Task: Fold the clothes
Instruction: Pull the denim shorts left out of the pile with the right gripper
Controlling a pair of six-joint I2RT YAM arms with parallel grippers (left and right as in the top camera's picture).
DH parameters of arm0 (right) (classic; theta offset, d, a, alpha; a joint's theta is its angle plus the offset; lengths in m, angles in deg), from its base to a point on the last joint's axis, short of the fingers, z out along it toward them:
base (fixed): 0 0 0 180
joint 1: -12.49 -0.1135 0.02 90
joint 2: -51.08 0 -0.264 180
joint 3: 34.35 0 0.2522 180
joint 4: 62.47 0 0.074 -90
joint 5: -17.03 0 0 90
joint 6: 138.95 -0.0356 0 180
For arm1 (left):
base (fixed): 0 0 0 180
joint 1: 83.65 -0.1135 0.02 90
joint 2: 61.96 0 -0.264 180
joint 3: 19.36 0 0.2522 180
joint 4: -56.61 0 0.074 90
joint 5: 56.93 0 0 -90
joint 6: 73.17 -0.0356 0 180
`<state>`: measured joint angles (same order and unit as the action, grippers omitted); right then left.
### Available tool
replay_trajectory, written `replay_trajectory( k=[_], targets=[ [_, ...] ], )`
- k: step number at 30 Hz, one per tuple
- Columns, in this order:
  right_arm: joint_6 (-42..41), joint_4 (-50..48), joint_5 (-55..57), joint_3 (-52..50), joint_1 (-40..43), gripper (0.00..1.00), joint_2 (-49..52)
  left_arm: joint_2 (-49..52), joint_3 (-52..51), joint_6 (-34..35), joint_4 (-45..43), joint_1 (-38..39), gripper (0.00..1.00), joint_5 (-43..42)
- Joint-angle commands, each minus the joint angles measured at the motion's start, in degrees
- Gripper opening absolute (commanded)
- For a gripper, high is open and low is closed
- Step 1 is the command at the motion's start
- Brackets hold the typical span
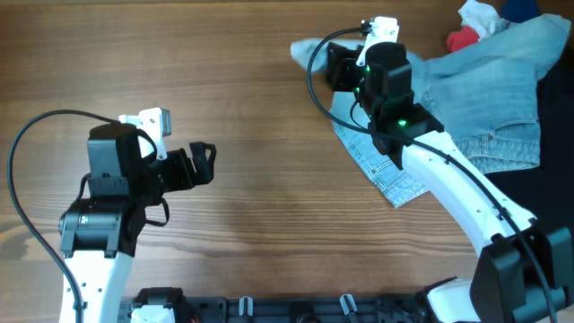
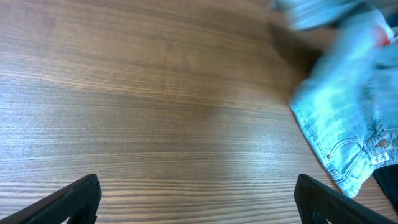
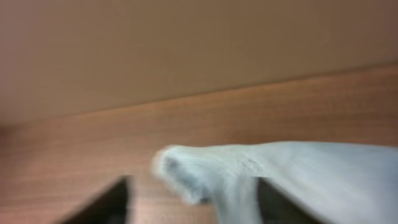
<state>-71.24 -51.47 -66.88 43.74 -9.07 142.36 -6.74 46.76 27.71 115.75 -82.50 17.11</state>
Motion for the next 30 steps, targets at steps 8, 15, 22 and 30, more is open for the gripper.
replay_trajectory(
  k=[8,15,22,30],
  targets=[
    [-1.6,36.1,14.7,3.2,5.6,1.0,-7.6,4.2,1.0,0.3,-4.7,2.7,1.0,-5.5],
    [7.4,48.9,2.8,3.0,9.9,1.0,-9.7,10.0,1.0,0.5,-9.1,11.7,1.0,-6.1],
    [3.0,57.6,0.5,-3.7,9.8,1.0,-9.1,13.4,1.0,3.3,-9.4,12.5,1.0,-1.6],
    [1.6,46.0,-2.8,-16.7,9.8,1.0,-9.1,13.4,1.0,4.5,-9.5,12.5,1.0,4.4]
  ],
)
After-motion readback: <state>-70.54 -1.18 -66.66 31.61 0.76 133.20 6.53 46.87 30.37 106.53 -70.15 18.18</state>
